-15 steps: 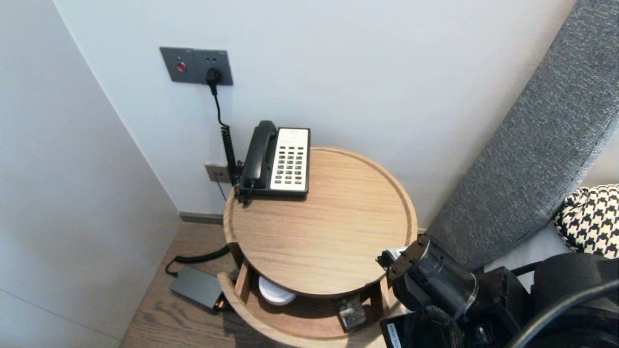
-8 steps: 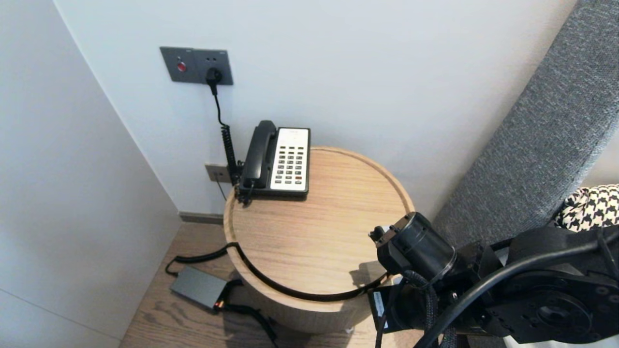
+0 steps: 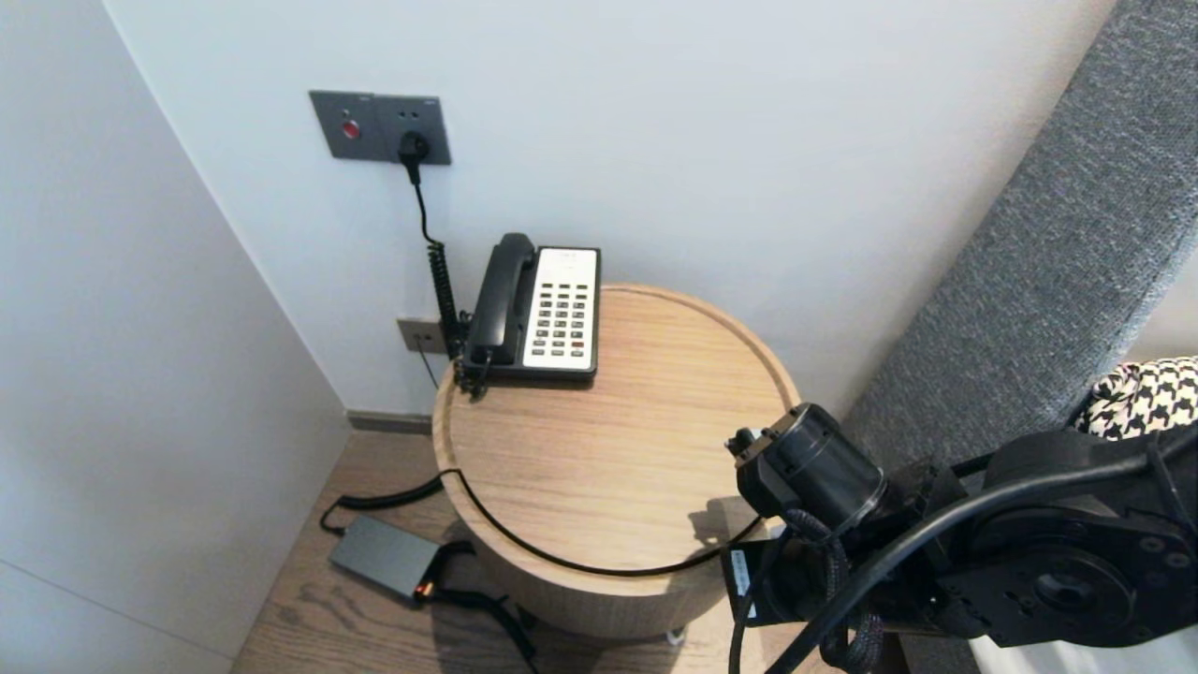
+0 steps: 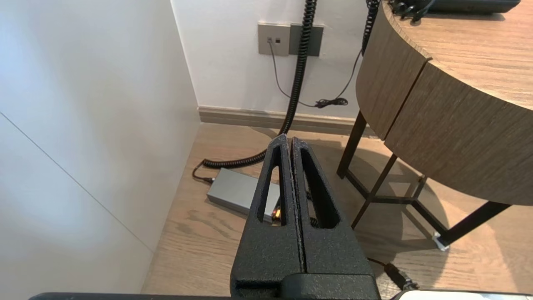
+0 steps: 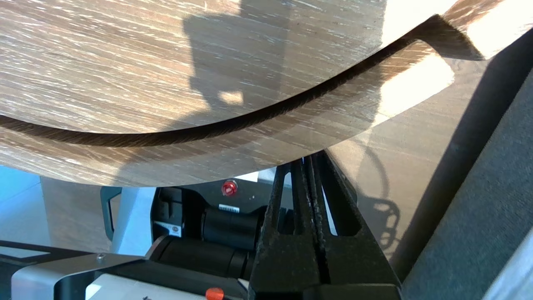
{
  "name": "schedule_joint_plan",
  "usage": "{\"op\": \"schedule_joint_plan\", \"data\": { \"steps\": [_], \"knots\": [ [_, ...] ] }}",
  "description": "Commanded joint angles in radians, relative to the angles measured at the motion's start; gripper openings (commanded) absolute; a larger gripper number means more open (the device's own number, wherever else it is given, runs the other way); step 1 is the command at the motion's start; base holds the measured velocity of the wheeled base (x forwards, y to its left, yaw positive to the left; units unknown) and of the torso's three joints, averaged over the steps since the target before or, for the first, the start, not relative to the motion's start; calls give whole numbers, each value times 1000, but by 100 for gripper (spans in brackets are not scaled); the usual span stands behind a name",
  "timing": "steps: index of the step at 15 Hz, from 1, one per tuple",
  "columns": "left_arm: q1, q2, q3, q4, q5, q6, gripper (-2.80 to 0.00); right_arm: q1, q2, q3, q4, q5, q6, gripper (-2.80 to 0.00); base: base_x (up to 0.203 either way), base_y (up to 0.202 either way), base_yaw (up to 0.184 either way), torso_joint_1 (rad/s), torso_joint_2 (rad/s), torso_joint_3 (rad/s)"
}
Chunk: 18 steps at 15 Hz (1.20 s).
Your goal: Close the nightstand drawer
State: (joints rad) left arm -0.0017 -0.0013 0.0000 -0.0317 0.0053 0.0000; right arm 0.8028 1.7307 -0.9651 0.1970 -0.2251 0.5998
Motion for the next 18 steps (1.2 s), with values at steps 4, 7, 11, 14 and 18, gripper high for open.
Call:
{"op": "schedule_joint_plan", "data": {
  "steps": [4, 7, 11, 14, 18],
  "knots": [
    [0, 0, 9, -1, 1, 0, -280, -14, -83, 113, 2, 1, 4, -280, 0, 0, 0, 0, 0, 0],
    [0, 0, 9, -1, 1, 0, -280, -168, -169, 178, 2, 3, -7, -280, 0, 0, 0, 0, 0, 0],
    [0, 0, 9, -1, 1, 0, -280, -473, -269, 215, 1, 8, -100, -280, 0, 0, 0, 0, 0, 0],
    [0, 0, 9, -1, 1, 0, -280, -623, -356, 226, 3, 0, -186, -280, 0, 0, 0, 0, 0, 0],
    [0, 0, 9, -1, 1, 0, -280, -658, -494, 298, 2, -95, -271, -280, 0, 0, 0, 0, 0, 0]
  ]
}}
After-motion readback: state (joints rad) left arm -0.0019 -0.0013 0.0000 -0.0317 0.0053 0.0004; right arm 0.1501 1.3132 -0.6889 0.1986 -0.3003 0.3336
